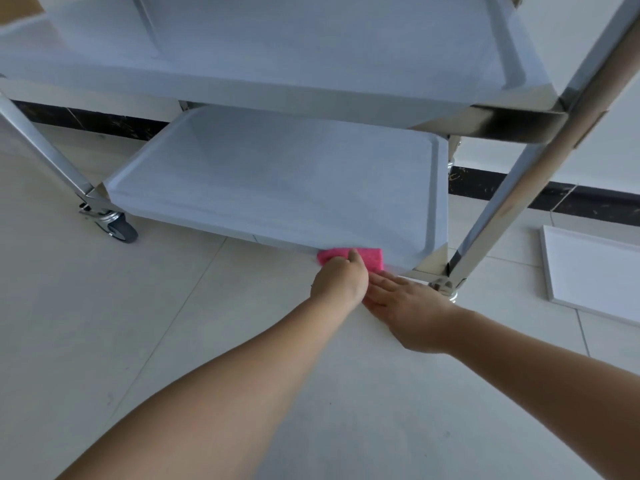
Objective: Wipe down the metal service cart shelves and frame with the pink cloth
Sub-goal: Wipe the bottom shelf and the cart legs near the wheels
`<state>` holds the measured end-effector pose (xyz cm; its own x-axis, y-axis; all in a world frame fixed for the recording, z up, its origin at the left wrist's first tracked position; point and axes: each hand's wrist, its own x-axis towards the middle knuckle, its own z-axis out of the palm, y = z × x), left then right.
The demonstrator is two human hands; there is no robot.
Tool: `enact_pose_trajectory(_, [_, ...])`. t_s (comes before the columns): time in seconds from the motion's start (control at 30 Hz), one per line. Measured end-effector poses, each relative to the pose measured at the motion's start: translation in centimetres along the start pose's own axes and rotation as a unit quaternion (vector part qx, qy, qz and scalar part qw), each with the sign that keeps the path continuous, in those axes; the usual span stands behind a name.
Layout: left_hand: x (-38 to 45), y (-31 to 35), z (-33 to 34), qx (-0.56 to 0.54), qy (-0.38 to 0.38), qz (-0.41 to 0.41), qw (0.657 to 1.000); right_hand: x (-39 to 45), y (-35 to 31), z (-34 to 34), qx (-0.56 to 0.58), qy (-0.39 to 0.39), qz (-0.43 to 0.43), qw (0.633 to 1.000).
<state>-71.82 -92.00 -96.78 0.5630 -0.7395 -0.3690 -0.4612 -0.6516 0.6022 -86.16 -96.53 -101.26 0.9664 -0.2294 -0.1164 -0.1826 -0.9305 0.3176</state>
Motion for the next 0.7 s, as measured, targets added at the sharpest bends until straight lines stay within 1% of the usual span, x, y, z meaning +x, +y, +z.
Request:
enact_pose_trajectory(0.03, [0.1,0.0,-0.4,0.017,-0.024,0.014,0.999,0.5,-0.2,-0.2,-0.007,-0.006,0.012,1.0])
enact_pose_trajectory(0.1, [0.4,-0.8,-0.7,0.058,-0.038,0.064,0.996,1.3,-0.3,-0.4,-0.042,0.007,0.011,0.999])
enact_pose_trajectory(0.13, [0.6,-1.4,-0.8,0.083,-0.043,0.07,0.993,1.5,-0.4,-0.1,-0.049,0.005,0.025,0.999])
enact_pose_trajectory(0.2, [0.9,-2.6,-1.4,0.124,-0.042,0.107,0.986,2.0,-0.6,0.1,-0.067,0.019,0.036,0.997])
enact_pose_trajectory(0.23, [1.0,-3.1,-1.6,0.134,-0.04,0.134,0.981,2.3,-0.6,0.1,-0.093,0.019,0.038,0.995])
enact_pose_trajectory(0.33, [1.0,-4.6,-2.5,0.194,-0.047,0.209,0.957,3.3,-1.2,-0.4,-0.151,0.007,0.066,0.986])
enact_pose_trajectory(0.4, [1.2,-5.5,-3.4,0.235,-0.055,0.256,0.936,3.7,-1.7,-0.6,-0.166,0.023,0.077,0.983])
enact_pose_trajectory(0.5, [1.2,-6.3,-4.2,0.281,-0.059,0.314,0.905,4.1,-1.9,-0.5,-0.172,0.048,0.088,0.98])
enact_pose_trajectory(0.7, [0.9,-6.9,-5.6,0.297,-0.05,0.371,0.878,5.0,-1.5,-0.5,-0.126,0.113,0.077,0.983])
